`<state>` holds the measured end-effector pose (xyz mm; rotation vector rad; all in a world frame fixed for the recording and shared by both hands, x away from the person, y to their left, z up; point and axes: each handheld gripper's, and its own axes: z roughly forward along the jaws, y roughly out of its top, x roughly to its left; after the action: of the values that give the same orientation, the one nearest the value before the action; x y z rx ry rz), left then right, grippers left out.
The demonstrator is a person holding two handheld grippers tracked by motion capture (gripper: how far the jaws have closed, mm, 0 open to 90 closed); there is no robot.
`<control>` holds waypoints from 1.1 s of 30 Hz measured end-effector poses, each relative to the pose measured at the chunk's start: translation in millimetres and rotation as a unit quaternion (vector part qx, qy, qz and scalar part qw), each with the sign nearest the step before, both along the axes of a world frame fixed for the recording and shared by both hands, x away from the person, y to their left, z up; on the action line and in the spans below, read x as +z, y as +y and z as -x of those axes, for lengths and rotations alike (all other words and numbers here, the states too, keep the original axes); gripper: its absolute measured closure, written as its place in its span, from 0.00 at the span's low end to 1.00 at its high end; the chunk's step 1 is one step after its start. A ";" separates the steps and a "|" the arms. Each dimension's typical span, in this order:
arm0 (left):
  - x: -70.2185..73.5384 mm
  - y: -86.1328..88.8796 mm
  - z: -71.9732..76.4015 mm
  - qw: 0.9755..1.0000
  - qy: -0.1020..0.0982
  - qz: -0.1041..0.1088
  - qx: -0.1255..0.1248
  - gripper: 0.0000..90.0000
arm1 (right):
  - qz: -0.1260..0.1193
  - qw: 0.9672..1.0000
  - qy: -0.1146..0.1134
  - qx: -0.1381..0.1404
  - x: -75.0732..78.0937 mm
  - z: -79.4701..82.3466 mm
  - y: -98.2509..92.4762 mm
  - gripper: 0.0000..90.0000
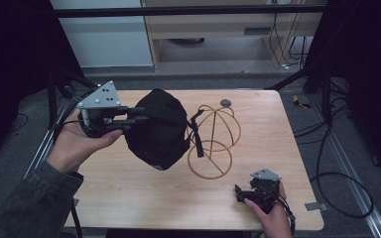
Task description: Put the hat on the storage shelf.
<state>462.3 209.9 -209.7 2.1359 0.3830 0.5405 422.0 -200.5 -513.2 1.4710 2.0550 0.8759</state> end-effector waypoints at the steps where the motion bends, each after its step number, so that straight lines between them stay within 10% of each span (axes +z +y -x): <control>1: 0.7 -0.6 -0.3 1.000 -0.001 0.002 0.000 0.81 | 0.000 1.000 0.000 0.000 0.0 0.0 0.0 0.00; 33: 48.2 -51.6 -23.5 1.000 -0.025 -0.008 0.001 0.81 | -0.001 1.000 0.000 0.000 -0.5 -0.2 0.2 0.00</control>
<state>485.8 158.2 -161.5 2.1329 0.3556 0.5981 422.2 -200.4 -513.7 1.4710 2.0548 0.8778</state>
